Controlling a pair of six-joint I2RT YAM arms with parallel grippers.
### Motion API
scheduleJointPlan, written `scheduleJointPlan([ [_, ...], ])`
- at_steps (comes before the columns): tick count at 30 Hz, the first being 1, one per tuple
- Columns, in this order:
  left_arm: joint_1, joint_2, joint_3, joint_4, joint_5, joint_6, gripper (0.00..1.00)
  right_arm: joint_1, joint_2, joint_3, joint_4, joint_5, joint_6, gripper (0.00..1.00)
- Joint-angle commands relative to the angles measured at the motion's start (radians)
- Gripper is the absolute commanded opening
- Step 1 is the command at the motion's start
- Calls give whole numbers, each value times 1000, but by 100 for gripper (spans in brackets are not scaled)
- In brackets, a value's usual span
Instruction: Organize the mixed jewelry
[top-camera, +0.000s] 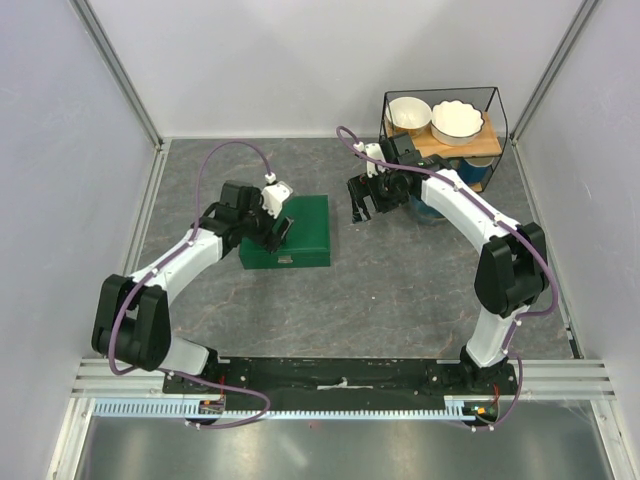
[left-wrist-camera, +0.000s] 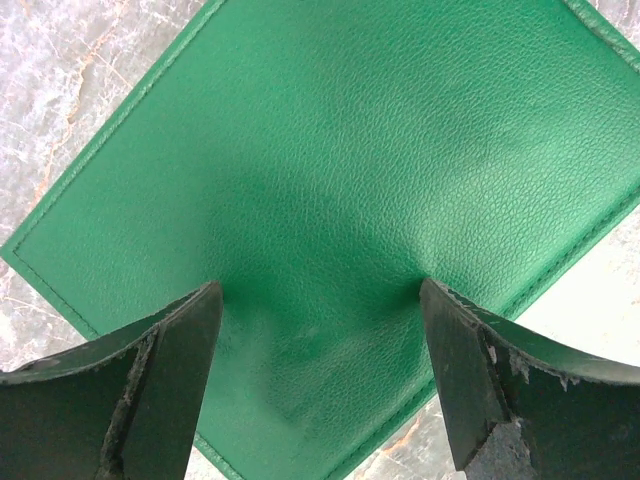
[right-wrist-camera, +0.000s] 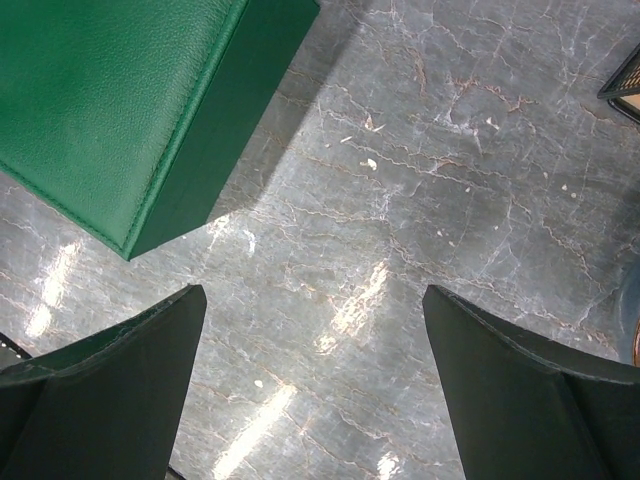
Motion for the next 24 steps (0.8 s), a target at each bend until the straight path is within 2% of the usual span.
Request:
scheduleJointPlan([
  [1, -65, 71, -51, 32, -126, 5, 87, 0, -31, -3, 24, -20, -14, 98],
  [7, -62, 16, -71, 67, -167, -30, 87, 0, -25, 4, 22, 0, -32, 98],
  [14, -52, -162, 27, 51, -179, -115, 91, 0, -99, -32, 73, 88, -54, 98],
  [21, 23, -253, 150, 2, -144, -240, 99, -3, -263, -93, 183, 261, -89, 98],
  [24, 102, -262, 204, -18, -123, -297, 99, -9, -341, -101, 226, 380, -95, 98],
])
